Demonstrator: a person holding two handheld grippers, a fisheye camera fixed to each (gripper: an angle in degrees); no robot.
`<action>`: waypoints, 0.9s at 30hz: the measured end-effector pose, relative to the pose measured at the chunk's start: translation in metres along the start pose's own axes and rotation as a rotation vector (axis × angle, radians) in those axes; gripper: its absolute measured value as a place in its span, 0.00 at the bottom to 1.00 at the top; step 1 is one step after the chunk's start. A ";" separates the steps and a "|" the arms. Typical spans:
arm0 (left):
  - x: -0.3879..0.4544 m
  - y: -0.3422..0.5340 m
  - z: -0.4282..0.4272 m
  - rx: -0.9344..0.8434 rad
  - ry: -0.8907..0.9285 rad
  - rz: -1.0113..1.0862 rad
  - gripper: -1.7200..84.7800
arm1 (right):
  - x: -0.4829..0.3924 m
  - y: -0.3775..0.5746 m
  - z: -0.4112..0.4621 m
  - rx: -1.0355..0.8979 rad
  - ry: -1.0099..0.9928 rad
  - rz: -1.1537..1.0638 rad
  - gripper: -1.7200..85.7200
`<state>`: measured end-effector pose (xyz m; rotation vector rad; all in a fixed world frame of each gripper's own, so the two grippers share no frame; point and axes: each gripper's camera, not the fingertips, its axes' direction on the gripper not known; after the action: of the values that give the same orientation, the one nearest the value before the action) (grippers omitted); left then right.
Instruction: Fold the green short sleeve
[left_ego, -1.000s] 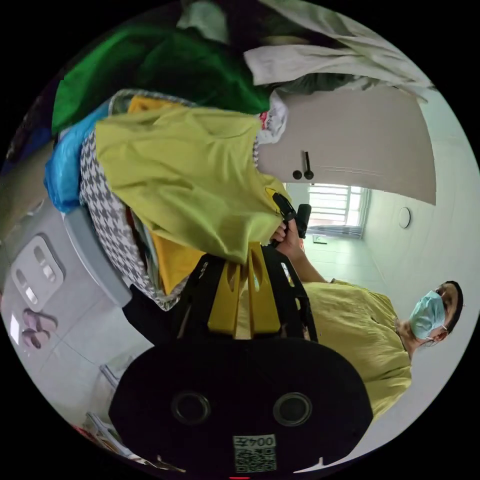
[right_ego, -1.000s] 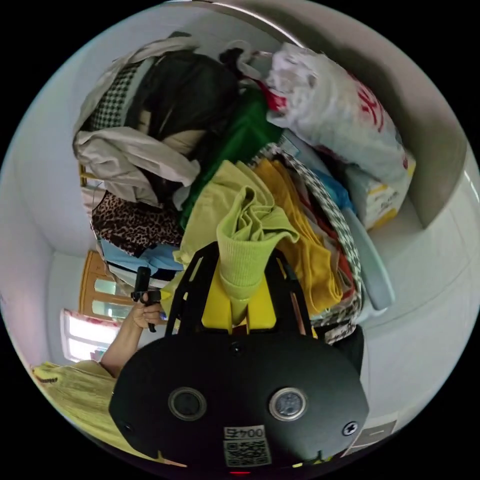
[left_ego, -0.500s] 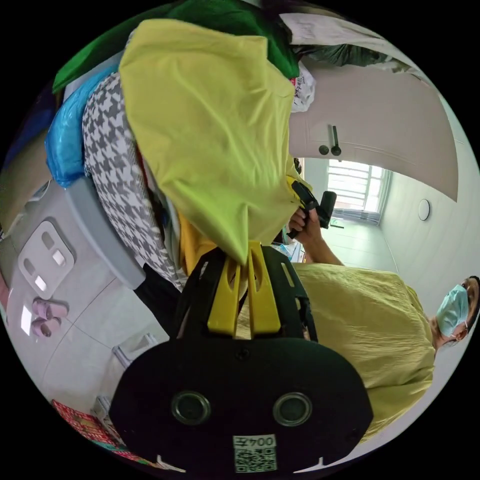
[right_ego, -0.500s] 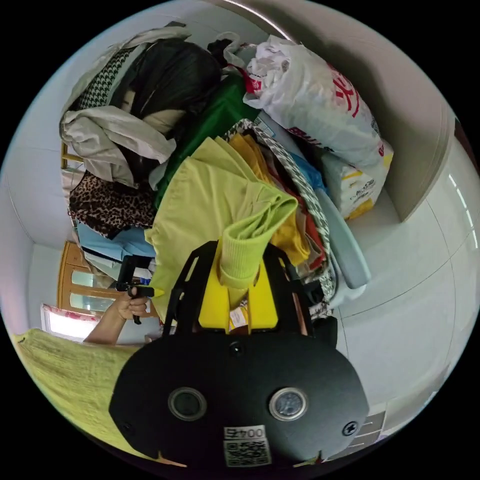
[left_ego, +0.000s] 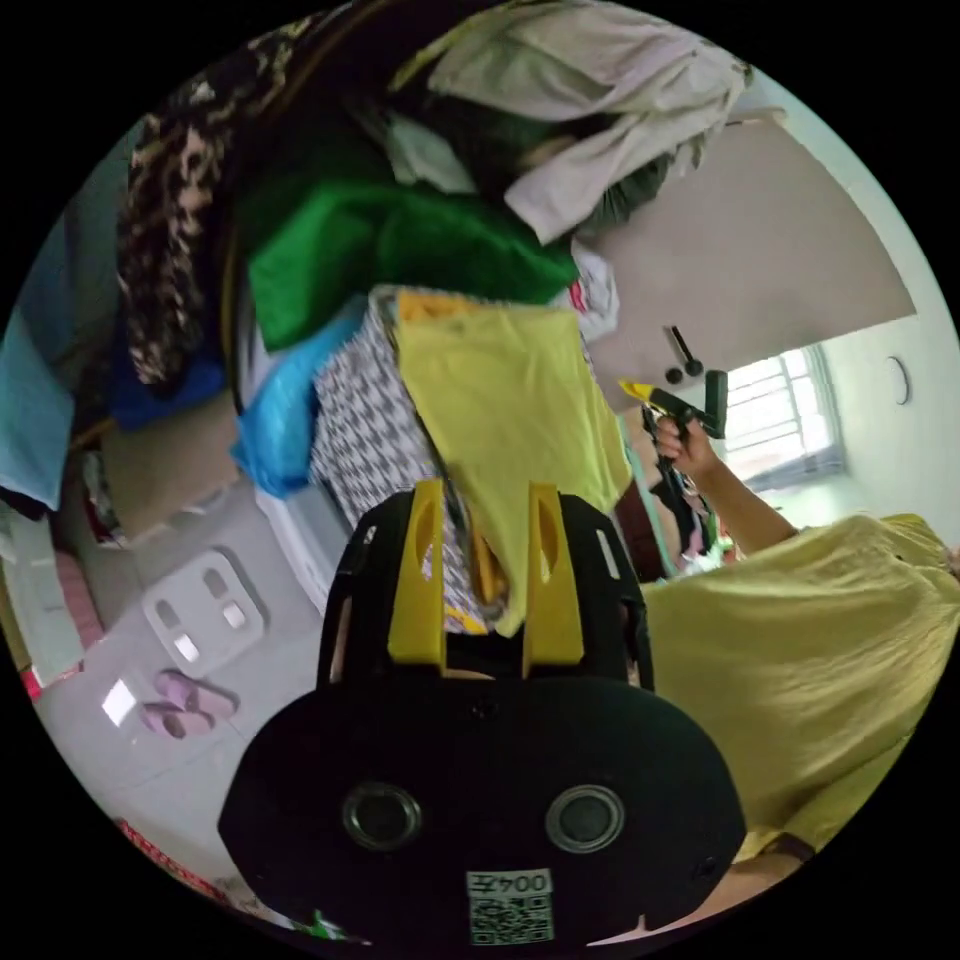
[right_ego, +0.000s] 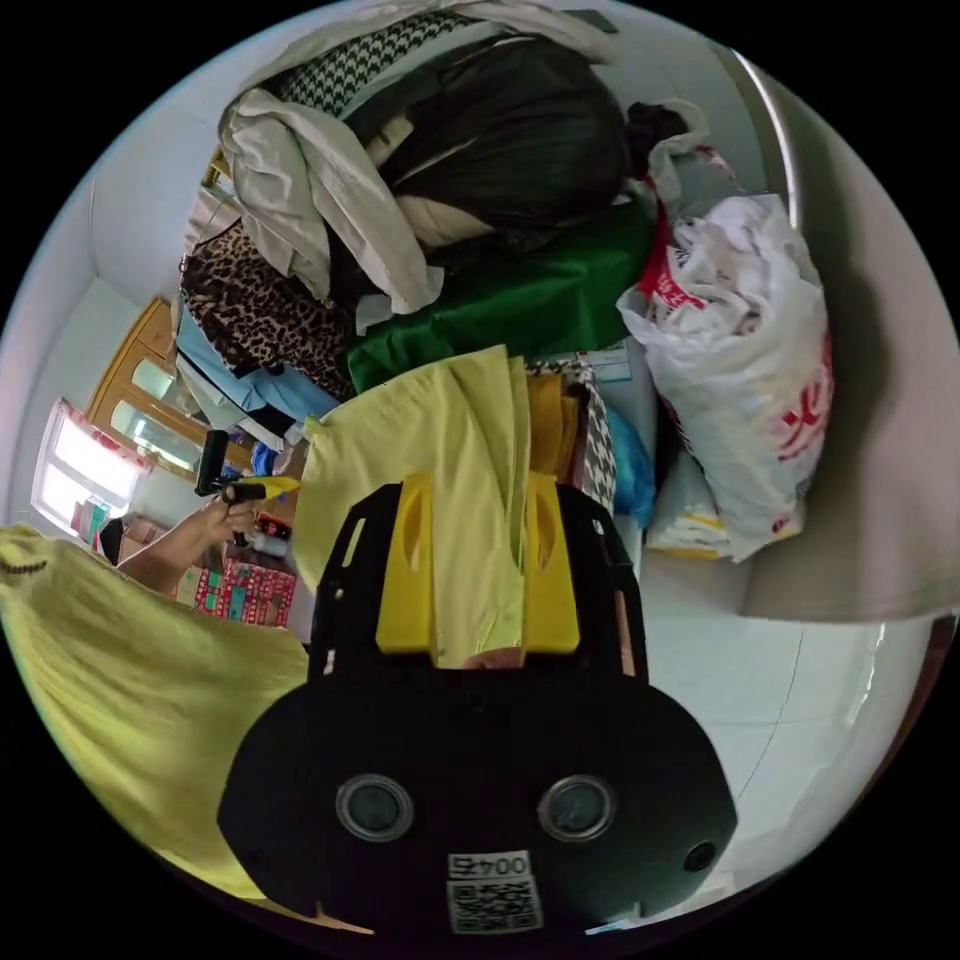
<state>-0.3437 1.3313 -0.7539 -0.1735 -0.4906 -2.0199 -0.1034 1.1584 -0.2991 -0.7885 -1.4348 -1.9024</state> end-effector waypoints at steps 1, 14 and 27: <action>-0.002 -0.005 -0.006 0.046 -0.047 0.013 0.17 | 0.003 -0.016 0.015 -0.016 -0.014 -0.009 0.18; 0.062 0.027 0.000 0.135 -0.100 0.246 0.16 | 0.001 -0.074 0.093 -0.055 -0.041 -0.024 0.18; 0.082 0.088 0.003 0.147 -0.301 0.260 0.18 | -0.005 -0.085 0.115 -0.087 -0.055 -0.044 0.18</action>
<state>-0.3068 1.2296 -0.7009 -0.4324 -0.7631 -1.7034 -0.1554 1.2891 -0.3273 -0.8626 -1.4218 -2.0020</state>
